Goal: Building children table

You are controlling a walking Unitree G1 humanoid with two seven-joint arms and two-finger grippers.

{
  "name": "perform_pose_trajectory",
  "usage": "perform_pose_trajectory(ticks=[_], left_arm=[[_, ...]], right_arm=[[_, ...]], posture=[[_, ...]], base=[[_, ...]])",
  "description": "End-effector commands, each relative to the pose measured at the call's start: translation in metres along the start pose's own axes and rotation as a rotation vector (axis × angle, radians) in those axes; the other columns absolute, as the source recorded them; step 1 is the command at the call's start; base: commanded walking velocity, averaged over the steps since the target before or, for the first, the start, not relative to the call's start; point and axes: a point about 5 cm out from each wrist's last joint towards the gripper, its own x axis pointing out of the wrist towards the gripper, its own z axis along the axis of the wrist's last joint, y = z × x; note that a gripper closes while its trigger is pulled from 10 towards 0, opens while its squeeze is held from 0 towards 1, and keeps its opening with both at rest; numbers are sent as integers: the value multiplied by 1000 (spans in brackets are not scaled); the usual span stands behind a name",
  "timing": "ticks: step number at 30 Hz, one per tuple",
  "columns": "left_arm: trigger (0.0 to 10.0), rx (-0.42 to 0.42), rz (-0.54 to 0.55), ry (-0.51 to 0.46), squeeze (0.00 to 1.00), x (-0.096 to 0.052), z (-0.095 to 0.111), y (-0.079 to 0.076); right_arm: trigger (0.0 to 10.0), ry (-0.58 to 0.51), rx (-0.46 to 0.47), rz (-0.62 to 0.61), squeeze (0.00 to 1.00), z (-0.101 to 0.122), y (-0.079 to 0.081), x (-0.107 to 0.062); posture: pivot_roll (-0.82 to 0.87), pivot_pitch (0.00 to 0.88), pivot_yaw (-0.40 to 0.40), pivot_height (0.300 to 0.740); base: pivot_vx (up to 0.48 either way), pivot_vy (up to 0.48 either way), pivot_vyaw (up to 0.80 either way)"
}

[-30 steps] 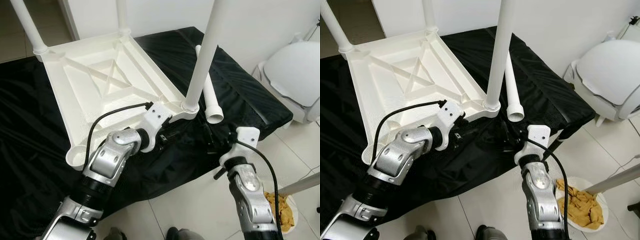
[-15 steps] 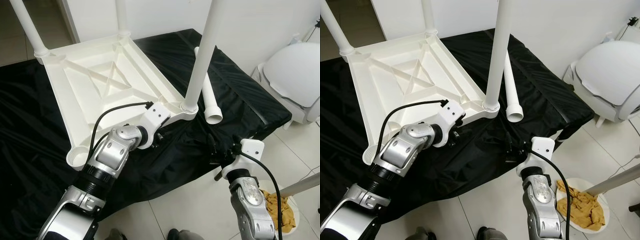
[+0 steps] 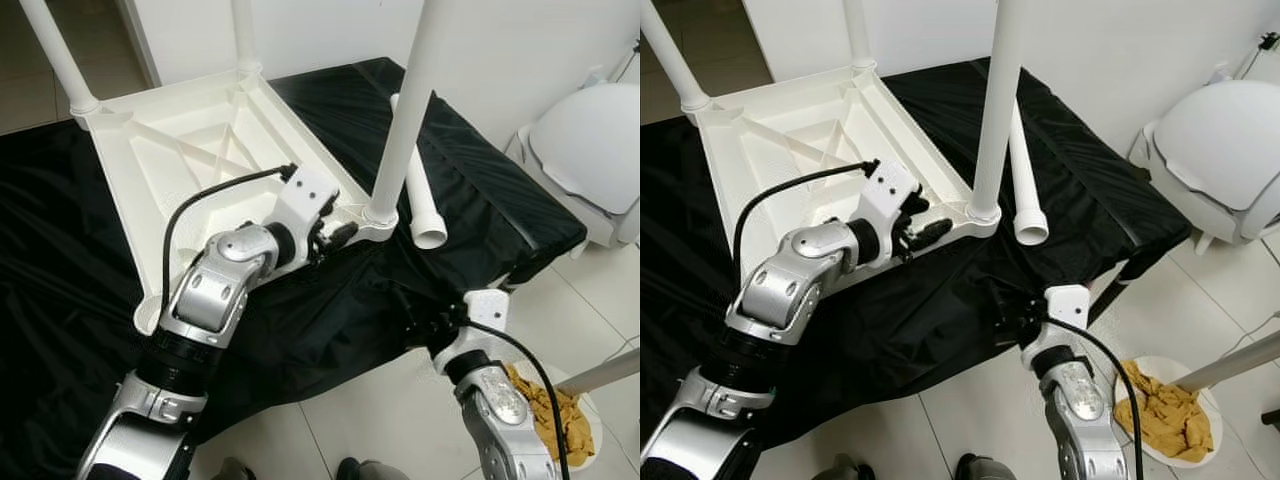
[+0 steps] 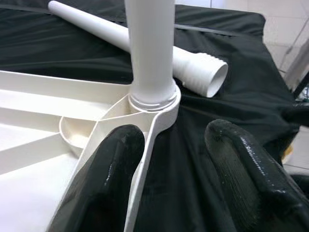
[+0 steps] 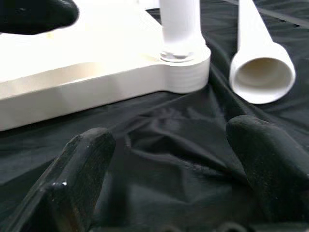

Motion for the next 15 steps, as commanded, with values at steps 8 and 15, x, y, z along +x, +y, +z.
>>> perform_pose_trajectory(ticks=[8, 15], left_arm=[[10000, 23, 71, 147, 0, 11, -27, 0], [10000, 55, 228, 253, 0, 18, -48, 14]], right_arm=[[10000, 14, -25, 39, 0, 3, -7, -3], [10000, 9, -16, 62, 0, 7, -5, -8]], posture=[[-122, 114, 25, 740], [-143, 118, 31, 740]], base=[[0, 0, 0], [0, 0, 0]])
